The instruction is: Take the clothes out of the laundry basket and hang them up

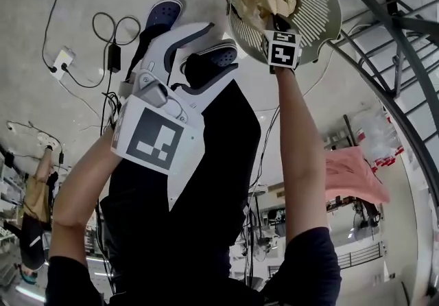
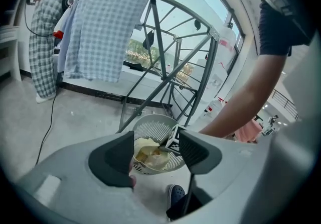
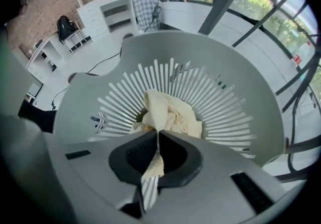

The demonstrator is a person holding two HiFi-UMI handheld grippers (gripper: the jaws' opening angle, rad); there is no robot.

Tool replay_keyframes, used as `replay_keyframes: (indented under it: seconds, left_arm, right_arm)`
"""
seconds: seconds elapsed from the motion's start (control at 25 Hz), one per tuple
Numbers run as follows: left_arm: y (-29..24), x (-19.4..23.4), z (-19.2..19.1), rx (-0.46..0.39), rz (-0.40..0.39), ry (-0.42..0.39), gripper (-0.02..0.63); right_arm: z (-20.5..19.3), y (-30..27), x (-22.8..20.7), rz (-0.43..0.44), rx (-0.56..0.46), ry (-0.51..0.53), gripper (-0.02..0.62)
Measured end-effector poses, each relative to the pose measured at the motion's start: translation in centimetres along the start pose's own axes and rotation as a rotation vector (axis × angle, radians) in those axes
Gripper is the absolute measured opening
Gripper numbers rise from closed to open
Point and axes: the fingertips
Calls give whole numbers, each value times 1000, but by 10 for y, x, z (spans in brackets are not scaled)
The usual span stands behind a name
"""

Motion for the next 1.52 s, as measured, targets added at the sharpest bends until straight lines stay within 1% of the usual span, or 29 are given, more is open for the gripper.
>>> replay_keyframes:
  seconds: [0.12,0.28,0.4,0.56,0.76,0.84,1.04,1.16,1.28,1.4,1.52]
  left_arm:
    - [12,-13,13,23,-14,-8,275]
    - [19,-33,46,44,-42,-17,275]
    - [17,-50,73,60,-68,-61,275]
    - [12,-71,103,66,-102,-127,275]
    - [20,-104,139,98,-157,-205,275]
    - [25,-119,153,109,-180,-231,275]
    - [41,-155,182,133,-224,-231,275]
    - [48,-171,205,138,-250,-275,275]
    - [52,-185,231,130,-271,-301,275]
    - [61,-203,251,119,-279,-303,275]
    - [72,-219,262,122,-286,-293,274]
  right_arm:
    - [11,47,-1,-15,-35,-10,12]
    - [32,116,-6,-14,-101,-30,12]
    - [52,172,-10,-12,-170,-48,11]
    - [65,238,-13,-18,-210,-16,11]
    - [84,328,-15,-14,-271,-81,11]
    - [94,367,-15,-22,-302,-92,11]
    - [122,468,-8,-39,-362,-71,11]
    - [144,523,-10,-57,-413,-75,12]
    - [169,569,-16,-83,-454,-34,11]
    - [190,613,-18,-95,-494,-24,11]
    - [209,654,-18,-113,-538,-31,11]
Point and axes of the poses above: the fingertips, and each gripper's own axes: y backward along the fingers, x to its left, z out of its top, and after that the axes turned 5 degrees about -x, right-handed
